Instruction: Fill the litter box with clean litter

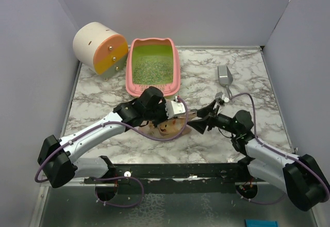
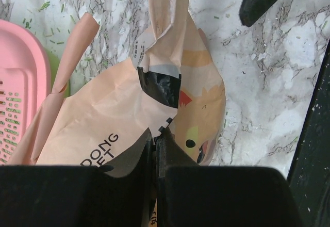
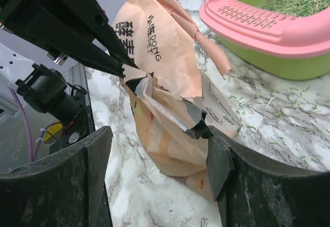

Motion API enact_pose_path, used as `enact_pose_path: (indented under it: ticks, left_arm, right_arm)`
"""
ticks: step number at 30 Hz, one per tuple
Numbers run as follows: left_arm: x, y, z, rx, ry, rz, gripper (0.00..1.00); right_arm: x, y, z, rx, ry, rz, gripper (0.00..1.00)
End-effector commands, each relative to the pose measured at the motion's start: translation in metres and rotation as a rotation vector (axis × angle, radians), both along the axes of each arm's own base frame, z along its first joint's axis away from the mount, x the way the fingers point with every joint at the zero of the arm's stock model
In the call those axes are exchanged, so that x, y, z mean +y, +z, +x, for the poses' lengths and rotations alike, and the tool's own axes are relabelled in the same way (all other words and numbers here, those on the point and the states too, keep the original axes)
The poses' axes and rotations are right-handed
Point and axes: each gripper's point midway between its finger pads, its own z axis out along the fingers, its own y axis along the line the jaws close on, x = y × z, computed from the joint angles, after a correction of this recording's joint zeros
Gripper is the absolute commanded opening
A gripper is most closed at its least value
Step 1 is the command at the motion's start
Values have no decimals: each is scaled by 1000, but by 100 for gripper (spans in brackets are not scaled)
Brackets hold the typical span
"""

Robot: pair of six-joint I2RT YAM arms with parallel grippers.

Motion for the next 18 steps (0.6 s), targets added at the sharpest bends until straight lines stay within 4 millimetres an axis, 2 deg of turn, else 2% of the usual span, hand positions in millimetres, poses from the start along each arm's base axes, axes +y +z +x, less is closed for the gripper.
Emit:
enact_pose_path:
  ticks: [1, 9, 15, 18]
  left_arm:
    - [-16, 47, 12, -122, -5, -166, 0]
    - [-5, 55, 13, -170, 28, -189, 0]
    - [4, 52, 14, -193, 58, -195, 0]
    - [6, 52, 14, -208, 69, -207, 0]
  right_arm:
    - [13, 21, 5, -83, 69, 21, 69]
    - [22, 18, 12, -33, 160, 32, 55]
    - [18, 24, 8, 0, 221, 72, 23]
    - [16, 30, 2, 19, 265, 89, 2]
